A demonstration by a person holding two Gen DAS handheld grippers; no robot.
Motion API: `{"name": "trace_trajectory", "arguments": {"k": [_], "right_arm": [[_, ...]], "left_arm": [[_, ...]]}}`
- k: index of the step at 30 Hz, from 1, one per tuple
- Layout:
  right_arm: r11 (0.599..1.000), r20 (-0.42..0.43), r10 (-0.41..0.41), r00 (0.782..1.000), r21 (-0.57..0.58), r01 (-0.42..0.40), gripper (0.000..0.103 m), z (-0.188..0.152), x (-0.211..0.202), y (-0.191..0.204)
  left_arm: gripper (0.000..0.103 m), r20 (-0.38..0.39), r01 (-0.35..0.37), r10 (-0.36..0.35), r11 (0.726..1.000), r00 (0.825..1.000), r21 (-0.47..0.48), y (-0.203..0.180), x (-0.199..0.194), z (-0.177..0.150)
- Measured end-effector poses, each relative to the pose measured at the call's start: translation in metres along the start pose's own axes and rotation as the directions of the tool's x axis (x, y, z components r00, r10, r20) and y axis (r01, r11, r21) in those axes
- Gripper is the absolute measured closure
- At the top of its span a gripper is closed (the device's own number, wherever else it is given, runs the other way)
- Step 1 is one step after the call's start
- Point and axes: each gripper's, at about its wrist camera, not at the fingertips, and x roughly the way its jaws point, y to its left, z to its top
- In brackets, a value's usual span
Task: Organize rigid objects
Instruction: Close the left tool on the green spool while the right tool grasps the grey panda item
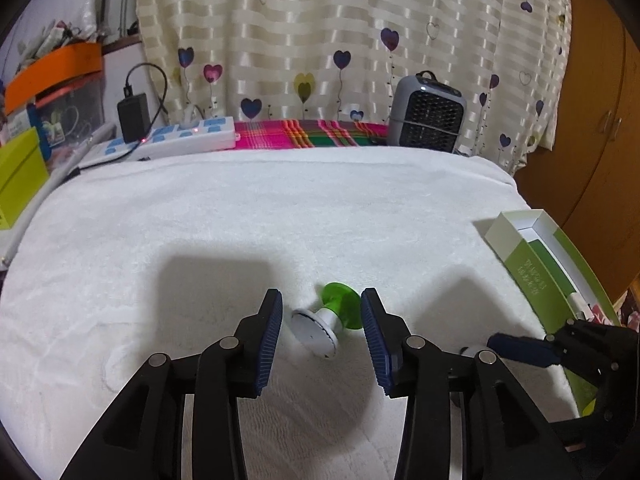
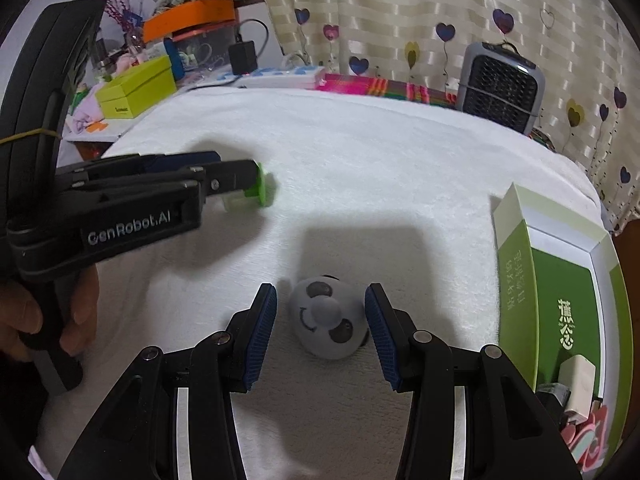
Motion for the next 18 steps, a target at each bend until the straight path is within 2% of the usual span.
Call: {"name": "trace_trajectory", "arguments": {"k": [4,6,9,10,11,18], "right_arm": [[1.0,-0.005,-0.005,1.0,0.0,0.005,0.056,-0.001,0.002,0.0],[1.0,-0.002,-0.01,1.0,0.004,0.01,0.059,-0.001,0.001,-0.002],[1.0,0.001,-0.004,1.0,0.012,0.004,0.059,-0.002,0.0,-0.003],[1.0,0.003,-0.003,1.0,0.015,0.003,0.059,-0.002,0.0,-0.004],[1.0,0.004,0.0,1.0,0.02,0.0,0.059,-0.002,-0.001,-0.004],[0.999,0.016,0.007,1.0,0.037,-0.008,0.059,-0.008,-0.01,-0.005]], "left_arm": [[0.063,-0.03,0.023,-0.023,1.0,0.999,-0.011,0.002,0.007,0.001],[0.063,-0.037,0.031,-0.031,1.0,0.999,-0.004,0.0,0.009,0.0],[0.065,-0.038,0.039,-0.039,0.999,0.999,0.008,-0.003,0.009,-0.001],[0.07,-0.038,0.039,-0.038,0.999,0.999,0.012,-0.004,0.008,-0.001],[0.072,-0.035,0.041,-0.04,0.999,0.999,0.016,-0.005,0.007,-0.002],[0.072,-0.021,0.049,-0.048,0.998,0.999,0.026,-0.008,-0.001,-0.006]]}}
